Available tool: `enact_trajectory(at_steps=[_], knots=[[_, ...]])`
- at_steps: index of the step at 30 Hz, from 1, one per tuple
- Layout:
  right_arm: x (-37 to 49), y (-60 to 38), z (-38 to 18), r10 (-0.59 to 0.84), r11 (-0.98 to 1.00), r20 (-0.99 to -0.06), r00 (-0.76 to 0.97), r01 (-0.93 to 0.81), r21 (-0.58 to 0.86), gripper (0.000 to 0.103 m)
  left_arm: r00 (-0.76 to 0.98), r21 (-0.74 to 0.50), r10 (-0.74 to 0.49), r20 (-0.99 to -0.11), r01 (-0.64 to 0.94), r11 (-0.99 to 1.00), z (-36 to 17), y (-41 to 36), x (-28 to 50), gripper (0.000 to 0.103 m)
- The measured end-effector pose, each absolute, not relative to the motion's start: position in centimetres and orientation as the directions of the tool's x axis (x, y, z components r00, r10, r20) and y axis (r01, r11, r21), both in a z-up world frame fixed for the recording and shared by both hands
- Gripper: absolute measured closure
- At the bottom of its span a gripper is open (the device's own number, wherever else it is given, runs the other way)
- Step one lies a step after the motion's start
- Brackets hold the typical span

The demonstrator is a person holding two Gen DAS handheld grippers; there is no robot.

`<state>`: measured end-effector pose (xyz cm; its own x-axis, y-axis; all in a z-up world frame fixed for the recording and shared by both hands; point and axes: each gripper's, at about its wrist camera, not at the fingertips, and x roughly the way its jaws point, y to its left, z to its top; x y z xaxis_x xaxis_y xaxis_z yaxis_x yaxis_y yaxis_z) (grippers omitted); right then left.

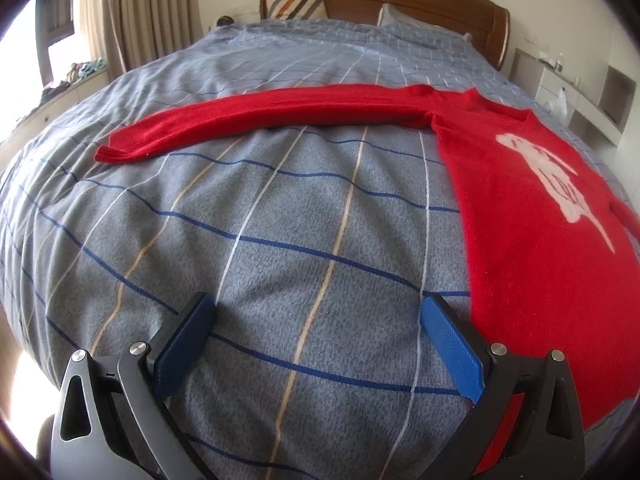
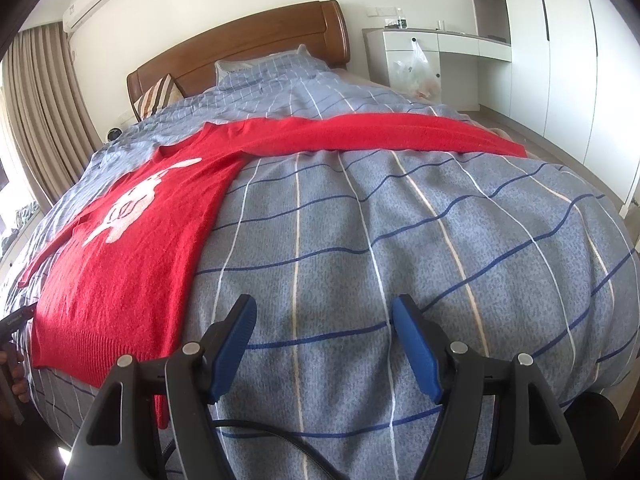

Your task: Fold small clothes

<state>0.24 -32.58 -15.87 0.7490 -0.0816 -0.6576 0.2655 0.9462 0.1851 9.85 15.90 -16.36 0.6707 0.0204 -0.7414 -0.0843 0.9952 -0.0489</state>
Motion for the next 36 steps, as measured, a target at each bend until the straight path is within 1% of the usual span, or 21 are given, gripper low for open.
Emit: enact_trajectory(at_steps=[6,10,17,22,31,36], knots=[[0.2,-32.7,-15.9,-0.084,0.946,-0.661,0.746,0.269,0.184,0.032,0.684,-0.053,0.016,-0.729,-0.080,0.995,-16.0,15.9,9.5,0.000],[-0.2,-33.1,-14.8,-0.089,0.941,-0.639,0.764,0.275,0.199,0.032,0.701,-0.059,0.004,-0.713,-0.065,0.996,-15.5,16.0,9.2,0.000],[2.1,-35.2,-12.6,-0.089,0.927,-0.637,0.765,0.298,0.228,0.032,0.701,-0.036,0.020,-0.713,-0.065,0.997,-15.5,15.8,9.7,0.000],[3.7,-34.8,-11.5,-0.101,0.931,-0.637,0.765,0.298,0.211,0.032,0.700,-0.003,0.037,-0.713,-0.055,0.998,-15.5,15.7,9.7,0.000],[4.8,-32.2,-12.9,-0.043,0.938,-0.676,0.736,0.262,0.225,0.032,0.693,0.012,0.042,-0.720,-0.048,0.999,-15.5,15.5,9.8,0.000],[4.7,-32.6,-13.5,-0.025,0.932,-0.685,0.728,0.266,0.248,0.032,0.691,0.011,0.043,-0.722,-0.050,0.999,-15.6,15.5,9.8,0.000]])
